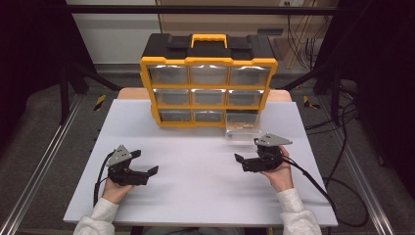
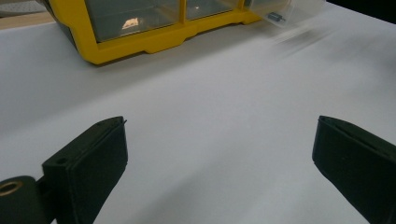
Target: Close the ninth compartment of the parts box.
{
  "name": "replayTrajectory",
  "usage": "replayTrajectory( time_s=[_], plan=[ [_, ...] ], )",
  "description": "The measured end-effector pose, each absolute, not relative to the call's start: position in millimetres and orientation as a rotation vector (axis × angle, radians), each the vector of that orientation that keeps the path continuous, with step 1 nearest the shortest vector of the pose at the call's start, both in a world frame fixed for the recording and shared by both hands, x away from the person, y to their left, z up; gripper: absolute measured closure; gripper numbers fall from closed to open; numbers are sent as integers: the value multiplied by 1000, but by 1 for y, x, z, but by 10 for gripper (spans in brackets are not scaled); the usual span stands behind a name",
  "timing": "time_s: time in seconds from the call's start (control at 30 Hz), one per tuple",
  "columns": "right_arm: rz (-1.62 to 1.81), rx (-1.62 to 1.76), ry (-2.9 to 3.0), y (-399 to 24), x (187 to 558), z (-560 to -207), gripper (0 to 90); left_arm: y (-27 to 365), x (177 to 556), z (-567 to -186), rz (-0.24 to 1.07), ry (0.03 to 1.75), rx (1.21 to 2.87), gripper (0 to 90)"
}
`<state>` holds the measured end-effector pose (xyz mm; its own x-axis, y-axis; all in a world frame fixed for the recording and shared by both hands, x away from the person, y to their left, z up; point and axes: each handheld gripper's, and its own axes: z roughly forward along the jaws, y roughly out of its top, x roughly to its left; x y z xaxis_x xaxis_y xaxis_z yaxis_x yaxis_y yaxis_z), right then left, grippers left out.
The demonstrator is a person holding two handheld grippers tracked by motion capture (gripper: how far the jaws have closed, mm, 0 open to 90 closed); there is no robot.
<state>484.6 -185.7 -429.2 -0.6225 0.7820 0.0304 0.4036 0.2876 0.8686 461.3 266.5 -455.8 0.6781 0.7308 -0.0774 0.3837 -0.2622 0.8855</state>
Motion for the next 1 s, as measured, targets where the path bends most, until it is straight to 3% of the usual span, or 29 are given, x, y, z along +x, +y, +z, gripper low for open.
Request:
replayTrajectory(
  time_s=[0.4,0.7,1.0],
  plan=[
    [1277,1076,2150,-180,494,-433,144,267,462,-457,427,872,1889,26],
    [1266,1020,2190,-176,493,-437,384,266,462,-458,423,869,1896,26],
    [1258,1035,2193,-176,496,-439,529,264,462,-459,425,869,1905,27]
  ],
)
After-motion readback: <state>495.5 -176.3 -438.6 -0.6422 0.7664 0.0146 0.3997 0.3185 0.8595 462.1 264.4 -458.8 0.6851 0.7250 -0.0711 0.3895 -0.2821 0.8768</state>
